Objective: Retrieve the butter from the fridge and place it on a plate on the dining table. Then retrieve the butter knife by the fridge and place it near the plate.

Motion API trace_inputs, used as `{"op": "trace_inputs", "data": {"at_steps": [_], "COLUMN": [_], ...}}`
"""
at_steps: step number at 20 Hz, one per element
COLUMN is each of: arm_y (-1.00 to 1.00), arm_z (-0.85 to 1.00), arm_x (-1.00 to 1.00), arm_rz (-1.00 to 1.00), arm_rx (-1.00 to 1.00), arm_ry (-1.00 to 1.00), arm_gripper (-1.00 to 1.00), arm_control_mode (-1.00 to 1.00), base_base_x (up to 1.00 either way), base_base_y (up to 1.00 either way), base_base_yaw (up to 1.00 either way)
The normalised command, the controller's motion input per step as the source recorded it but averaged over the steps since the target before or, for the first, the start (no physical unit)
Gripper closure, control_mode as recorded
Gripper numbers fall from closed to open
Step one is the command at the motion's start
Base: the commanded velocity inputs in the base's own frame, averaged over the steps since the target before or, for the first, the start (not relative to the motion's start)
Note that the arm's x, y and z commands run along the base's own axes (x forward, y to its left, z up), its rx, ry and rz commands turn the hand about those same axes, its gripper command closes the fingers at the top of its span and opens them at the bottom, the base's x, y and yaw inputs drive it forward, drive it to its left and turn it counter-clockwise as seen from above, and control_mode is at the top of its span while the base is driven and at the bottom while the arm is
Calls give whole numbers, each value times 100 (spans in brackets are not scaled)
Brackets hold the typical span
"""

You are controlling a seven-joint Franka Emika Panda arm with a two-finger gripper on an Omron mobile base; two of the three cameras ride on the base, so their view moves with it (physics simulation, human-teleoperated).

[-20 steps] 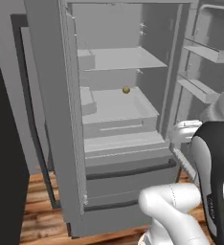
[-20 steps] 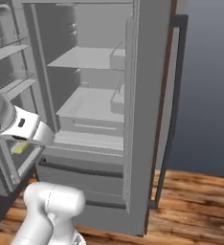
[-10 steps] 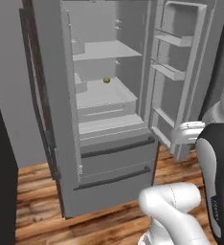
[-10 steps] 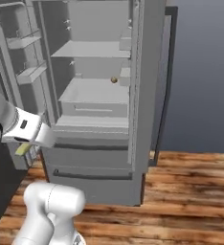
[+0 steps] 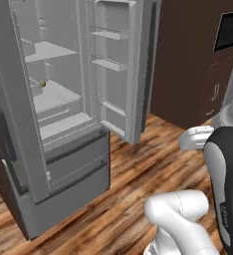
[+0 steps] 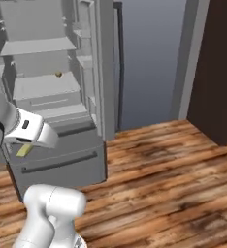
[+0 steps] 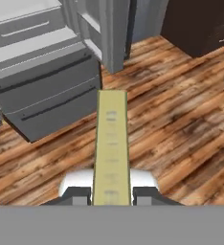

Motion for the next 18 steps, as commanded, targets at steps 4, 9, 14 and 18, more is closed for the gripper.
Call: {"op": "trace_inputs", "data": {"at_steps": [4,9,14,18], "arm_y": [0,0,0,0], "arm_z": [0,0,0,0], "arm_x": [0,0,0,0], "arm_rz": [0,0,0,0], "arm_rx": [0,0,0,0], "arm_ry": [0,0,0,0], "arm_gripper": [100,100,100,100], "arm_control_mode": [100,100,100,100], "base_base_x": [-30,-11,-14,-27], "base_base_y": [-8,-6,-8,-8], "base_base_yaw": [-88,-93,-90,-67]}}
